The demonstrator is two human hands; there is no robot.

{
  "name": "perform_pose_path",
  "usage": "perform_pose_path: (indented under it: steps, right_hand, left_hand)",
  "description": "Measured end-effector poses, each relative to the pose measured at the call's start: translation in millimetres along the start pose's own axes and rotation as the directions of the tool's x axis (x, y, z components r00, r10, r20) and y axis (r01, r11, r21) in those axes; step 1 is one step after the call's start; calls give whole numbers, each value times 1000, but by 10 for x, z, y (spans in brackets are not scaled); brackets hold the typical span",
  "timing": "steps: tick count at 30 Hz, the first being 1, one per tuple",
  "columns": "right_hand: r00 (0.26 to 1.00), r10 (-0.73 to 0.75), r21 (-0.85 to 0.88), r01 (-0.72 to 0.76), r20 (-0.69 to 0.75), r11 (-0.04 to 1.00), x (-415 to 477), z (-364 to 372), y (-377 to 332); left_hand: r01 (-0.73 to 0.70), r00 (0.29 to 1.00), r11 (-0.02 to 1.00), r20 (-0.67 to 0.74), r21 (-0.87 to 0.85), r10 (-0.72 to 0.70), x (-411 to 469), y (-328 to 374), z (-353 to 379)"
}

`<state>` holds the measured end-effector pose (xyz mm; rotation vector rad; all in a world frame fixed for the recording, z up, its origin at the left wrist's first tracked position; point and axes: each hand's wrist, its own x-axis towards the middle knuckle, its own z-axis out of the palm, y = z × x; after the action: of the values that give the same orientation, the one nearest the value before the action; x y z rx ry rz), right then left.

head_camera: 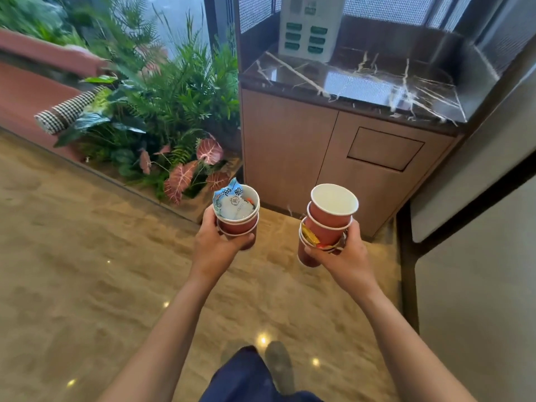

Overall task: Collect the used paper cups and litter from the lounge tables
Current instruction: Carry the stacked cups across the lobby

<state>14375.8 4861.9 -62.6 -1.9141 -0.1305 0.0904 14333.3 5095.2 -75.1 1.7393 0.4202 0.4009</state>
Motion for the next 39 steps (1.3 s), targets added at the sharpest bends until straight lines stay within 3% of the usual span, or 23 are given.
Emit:
perform_pose_path:
  steps: [12, 23, 39]
  right_hand:
    - [991, 32, 9, -31, -129, 999, 1645, 401, -122]
    - [972, 30, 14, -28, -231, 1000, 2880, 467, -260]
    - [982, 12, 8, -11, -187, 1000, 5056, -28, -261]
  left_hand:
    - [-83, 988, 996, 131, -22, 85, 1929, 45, 317]
    - [-77, 976, 997, 204, 19, 72, 3238, 90, 747]
    - [-119, 976, 991, 193, 65, 104, 5093, 442, 1946]
